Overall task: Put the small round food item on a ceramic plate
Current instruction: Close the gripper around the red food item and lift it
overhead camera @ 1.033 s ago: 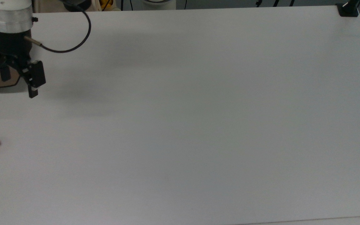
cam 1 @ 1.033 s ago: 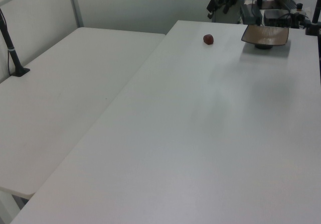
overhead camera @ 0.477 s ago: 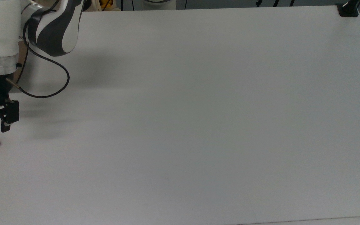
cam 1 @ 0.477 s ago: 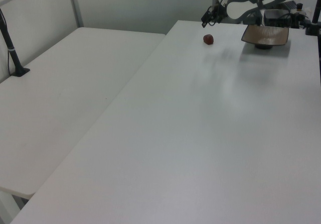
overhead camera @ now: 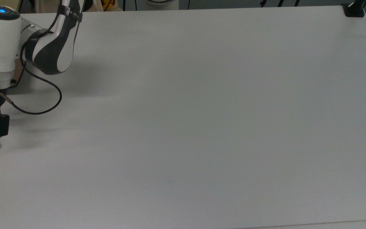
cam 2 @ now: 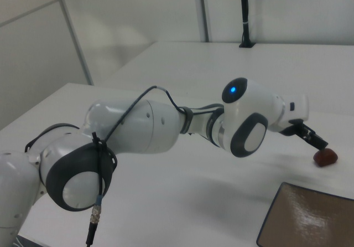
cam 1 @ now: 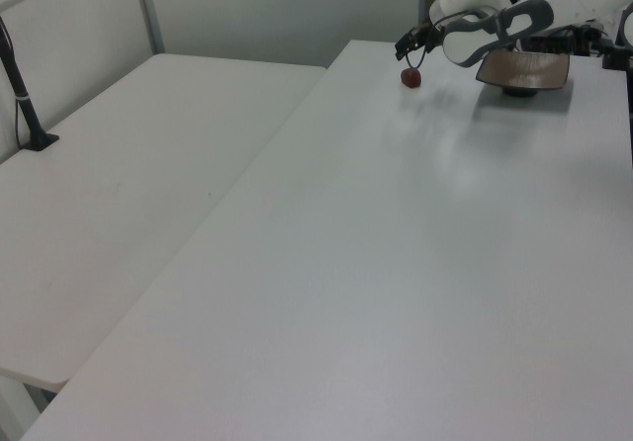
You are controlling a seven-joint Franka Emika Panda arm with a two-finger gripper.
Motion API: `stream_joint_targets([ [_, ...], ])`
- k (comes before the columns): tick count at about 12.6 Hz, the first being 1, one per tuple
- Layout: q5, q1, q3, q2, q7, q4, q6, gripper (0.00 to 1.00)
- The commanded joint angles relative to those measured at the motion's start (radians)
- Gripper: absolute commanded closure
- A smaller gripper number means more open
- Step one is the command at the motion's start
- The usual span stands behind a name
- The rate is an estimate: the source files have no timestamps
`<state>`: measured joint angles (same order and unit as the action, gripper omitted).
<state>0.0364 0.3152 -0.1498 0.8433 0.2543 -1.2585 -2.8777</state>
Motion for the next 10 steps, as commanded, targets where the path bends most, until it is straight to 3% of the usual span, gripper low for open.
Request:
stream_joint_targets([
  [1,-0.004,0.018,-0.013,0.094,0.011,0.079,-0.058,0.0],
  [7,-0.001,0.018,-0.039,0.18,0.01,0.088,-0.127,0.0],
  [8,-0.001,0.018,-0.039,0.18,0.01,0.088,-0.127,0.08],
  [10,-0.001,0.018,-0.039,0.18,0.01,0.088,-0.127,0.4],
])
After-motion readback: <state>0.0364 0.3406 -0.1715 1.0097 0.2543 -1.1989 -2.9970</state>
